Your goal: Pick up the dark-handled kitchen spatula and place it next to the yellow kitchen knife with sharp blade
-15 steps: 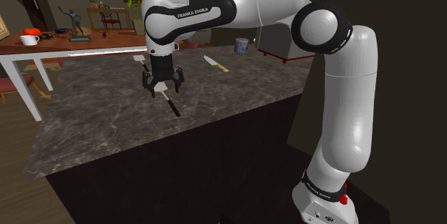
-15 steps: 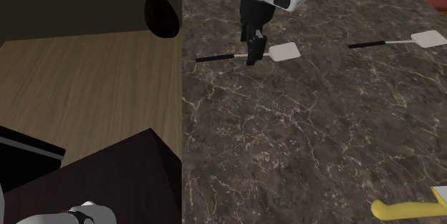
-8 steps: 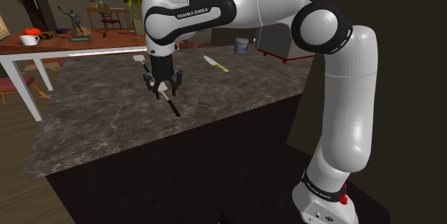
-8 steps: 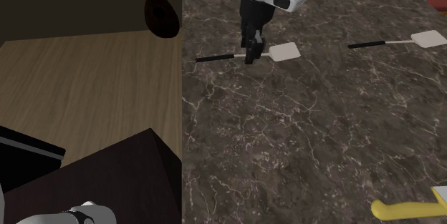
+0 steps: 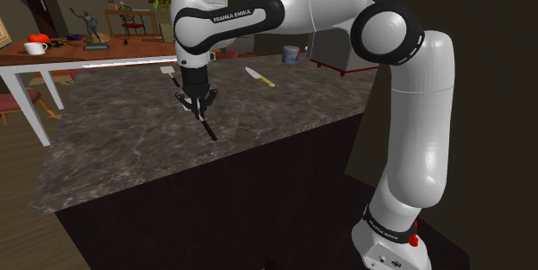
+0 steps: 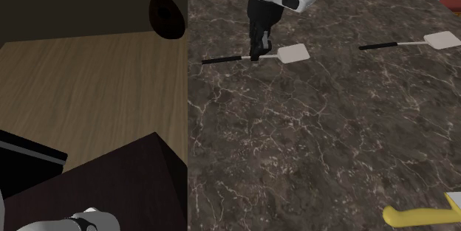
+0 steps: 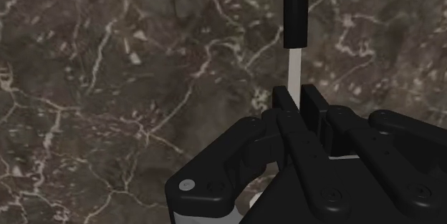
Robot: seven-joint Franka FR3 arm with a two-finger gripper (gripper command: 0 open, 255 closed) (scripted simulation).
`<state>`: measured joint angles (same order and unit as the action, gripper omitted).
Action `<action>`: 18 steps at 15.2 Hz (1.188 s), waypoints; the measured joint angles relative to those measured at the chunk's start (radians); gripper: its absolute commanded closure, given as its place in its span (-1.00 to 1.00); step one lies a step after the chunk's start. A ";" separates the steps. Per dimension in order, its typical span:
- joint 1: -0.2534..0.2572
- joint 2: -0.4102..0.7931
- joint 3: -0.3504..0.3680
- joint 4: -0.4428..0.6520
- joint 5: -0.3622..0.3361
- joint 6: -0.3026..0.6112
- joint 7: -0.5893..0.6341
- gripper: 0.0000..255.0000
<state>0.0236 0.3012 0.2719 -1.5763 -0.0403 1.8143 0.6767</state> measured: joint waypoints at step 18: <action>-0.001 -0.007 0.000 0.198 0.003 -0.204 -0.009 1.00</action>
<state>0.0224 0.2943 0.2720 -1.3787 -0.0373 1.6104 0.6679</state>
